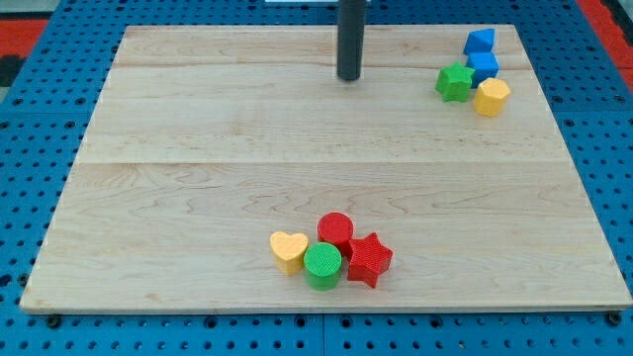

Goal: Push the blue blocks to the red blocks

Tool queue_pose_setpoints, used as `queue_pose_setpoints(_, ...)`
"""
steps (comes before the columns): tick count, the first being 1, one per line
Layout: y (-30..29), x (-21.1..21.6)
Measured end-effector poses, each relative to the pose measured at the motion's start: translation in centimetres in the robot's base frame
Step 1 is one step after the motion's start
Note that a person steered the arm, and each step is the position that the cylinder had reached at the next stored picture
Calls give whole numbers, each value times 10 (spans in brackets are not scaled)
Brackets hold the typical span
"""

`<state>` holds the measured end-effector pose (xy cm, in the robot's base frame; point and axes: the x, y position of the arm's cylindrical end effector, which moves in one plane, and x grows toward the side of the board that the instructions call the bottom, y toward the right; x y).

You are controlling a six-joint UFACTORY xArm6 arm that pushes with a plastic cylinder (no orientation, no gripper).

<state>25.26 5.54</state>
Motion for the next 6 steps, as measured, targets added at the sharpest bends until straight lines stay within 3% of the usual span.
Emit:
queue_pose_setpoints(1, 24, -47)
queue_pose_setpoints(3, 150, -47)
queue_pose_setpoints(4, 161, -47)
queue_pose_setpoints(5, 210, -47)
queue_pose_setpoints(6, 206, -40)
